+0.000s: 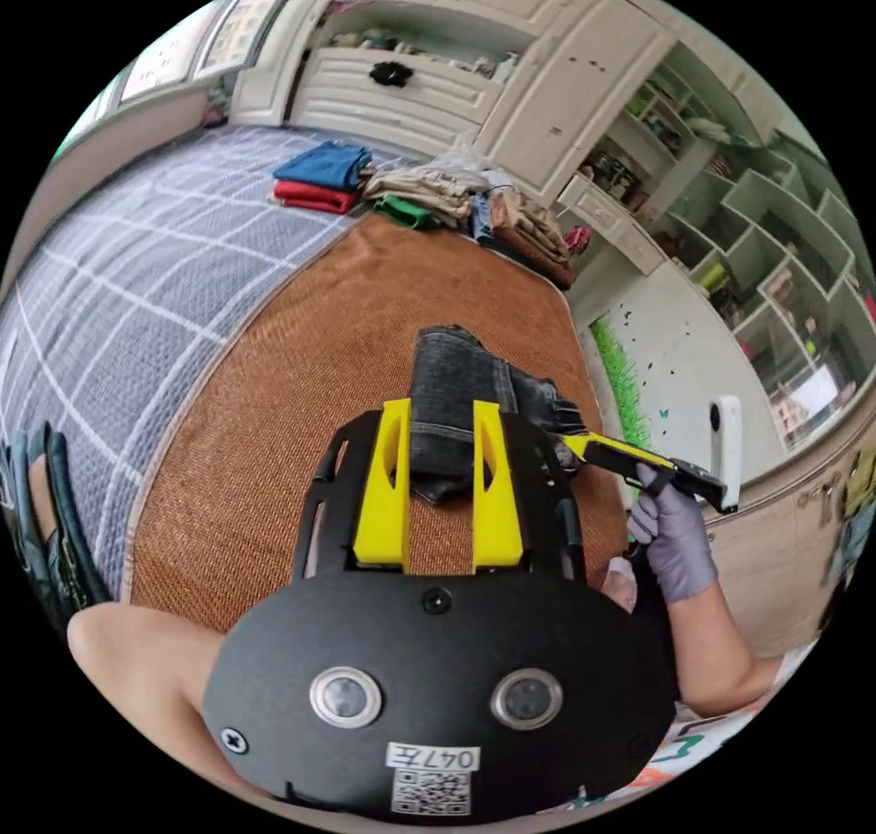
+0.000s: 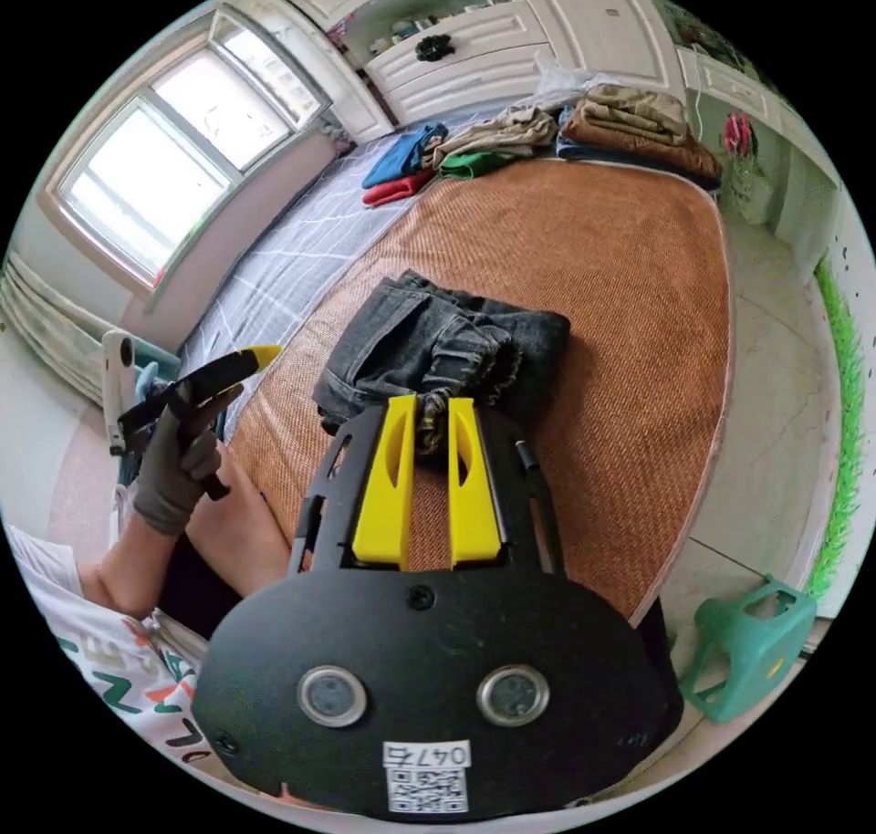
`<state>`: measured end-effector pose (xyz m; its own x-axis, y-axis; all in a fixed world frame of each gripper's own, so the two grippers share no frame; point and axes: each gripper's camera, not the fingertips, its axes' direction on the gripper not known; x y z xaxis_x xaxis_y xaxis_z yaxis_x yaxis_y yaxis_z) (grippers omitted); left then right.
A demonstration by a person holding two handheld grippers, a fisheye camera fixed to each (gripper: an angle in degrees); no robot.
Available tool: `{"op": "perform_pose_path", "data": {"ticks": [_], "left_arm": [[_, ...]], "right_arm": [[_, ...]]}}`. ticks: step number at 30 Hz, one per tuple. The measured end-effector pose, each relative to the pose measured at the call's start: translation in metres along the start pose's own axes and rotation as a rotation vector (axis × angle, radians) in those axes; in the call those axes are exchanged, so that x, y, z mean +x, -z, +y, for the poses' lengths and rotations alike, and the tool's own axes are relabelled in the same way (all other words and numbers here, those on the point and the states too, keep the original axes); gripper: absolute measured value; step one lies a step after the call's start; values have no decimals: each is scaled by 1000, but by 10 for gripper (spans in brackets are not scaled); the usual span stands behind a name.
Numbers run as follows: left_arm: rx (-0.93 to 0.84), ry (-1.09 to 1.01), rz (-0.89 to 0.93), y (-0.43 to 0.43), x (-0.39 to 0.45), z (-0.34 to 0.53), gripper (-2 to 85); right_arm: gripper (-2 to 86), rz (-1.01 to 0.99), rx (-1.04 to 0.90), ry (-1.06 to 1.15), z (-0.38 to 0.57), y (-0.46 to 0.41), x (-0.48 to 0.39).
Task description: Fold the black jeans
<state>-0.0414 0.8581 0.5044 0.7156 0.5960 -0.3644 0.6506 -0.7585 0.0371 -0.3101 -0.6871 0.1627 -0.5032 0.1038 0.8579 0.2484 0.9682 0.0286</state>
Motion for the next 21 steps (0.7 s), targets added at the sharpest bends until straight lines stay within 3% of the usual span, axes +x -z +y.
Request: {"op": "perform_pose_path", "data": {"ticks": [3,6,8,12,17,21], "left_arm": [[-75,107,126,-20,-56,-37,116],[-98,165,179,-34,-95,-56,114],[-110,179,205,-35,-118,-60,111],[-149,247,285,-34,-153,-67,108],[-181,412,515,-21,-215,-72,85],[-166,433,565,11,-232,-73,51]], "right_arm": [[24,124,17,85,-15,28,-5],[90,74,0,4,-26,37,22],[138,-14,94,-102,-30,58,53],[163,-80,48,-213,-49,55,89],[50,-173,2,-232,-70,65,93],[23,-47,15,-139,-83,94,59]]}}
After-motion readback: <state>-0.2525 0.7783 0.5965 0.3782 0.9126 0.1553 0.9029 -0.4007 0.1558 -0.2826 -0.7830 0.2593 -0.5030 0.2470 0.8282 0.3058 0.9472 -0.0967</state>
